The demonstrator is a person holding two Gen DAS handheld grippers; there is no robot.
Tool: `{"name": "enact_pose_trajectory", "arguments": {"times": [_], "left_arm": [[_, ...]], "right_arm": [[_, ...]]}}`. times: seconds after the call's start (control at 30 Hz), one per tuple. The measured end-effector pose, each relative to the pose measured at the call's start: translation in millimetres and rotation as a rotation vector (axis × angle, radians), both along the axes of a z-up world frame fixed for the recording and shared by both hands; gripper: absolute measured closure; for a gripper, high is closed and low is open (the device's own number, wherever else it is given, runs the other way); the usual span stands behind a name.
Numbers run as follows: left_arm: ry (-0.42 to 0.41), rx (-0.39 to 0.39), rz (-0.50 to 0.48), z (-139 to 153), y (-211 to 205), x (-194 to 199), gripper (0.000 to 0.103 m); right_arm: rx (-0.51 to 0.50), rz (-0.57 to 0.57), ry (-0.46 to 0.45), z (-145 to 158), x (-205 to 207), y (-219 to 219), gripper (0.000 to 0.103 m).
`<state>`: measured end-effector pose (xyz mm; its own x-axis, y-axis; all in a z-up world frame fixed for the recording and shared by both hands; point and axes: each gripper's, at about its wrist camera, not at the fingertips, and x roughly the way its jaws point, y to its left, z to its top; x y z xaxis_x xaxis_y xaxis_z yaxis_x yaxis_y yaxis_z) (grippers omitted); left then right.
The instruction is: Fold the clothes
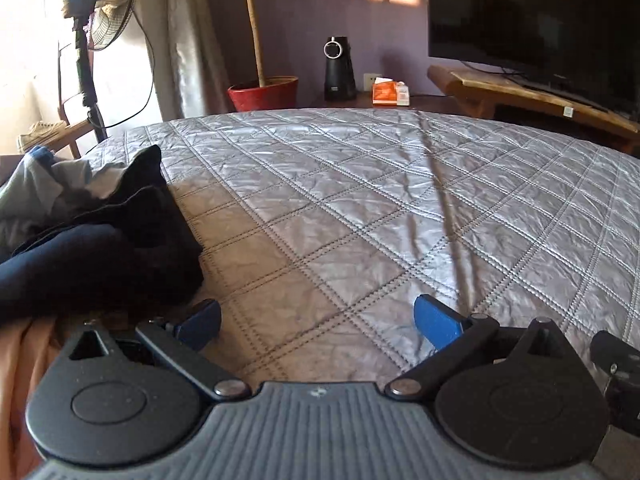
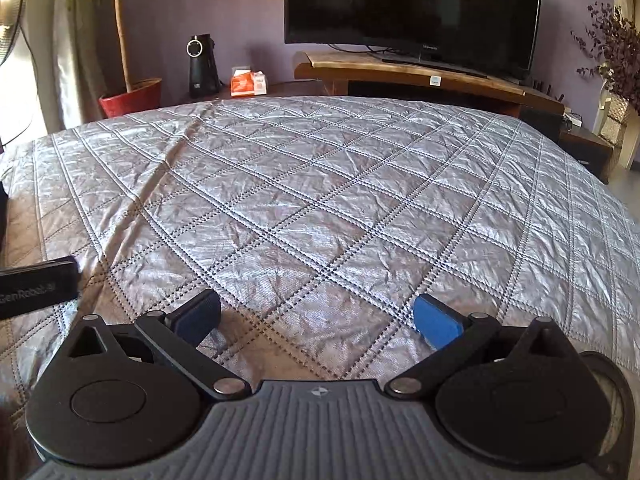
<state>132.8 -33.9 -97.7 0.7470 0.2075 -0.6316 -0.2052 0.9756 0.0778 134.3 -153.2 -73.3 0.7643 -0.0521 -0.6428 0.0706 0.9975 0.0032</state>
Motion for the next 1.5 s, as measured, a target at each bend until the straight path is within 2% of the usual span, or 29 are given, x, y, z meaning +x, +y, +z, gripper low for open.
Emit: {"name": "enact_pose_trajectory", "arguments": {"times": [0.3, 1.5], "left_arm": [[0.003, -0.074, 0.000, -1.8, 8.6, 0.2, 0.000], [0.005, -0.071, 0.000, -2.5, 7.8, 2.3, 0.000]], "right_arm": [[0.002, 0.000, 0.001, -0.3, 1.2, -2.1, 0.000], [0.002, 0.000, 0.002, 0.0, 1.5, -2.2, 0.000]]}}
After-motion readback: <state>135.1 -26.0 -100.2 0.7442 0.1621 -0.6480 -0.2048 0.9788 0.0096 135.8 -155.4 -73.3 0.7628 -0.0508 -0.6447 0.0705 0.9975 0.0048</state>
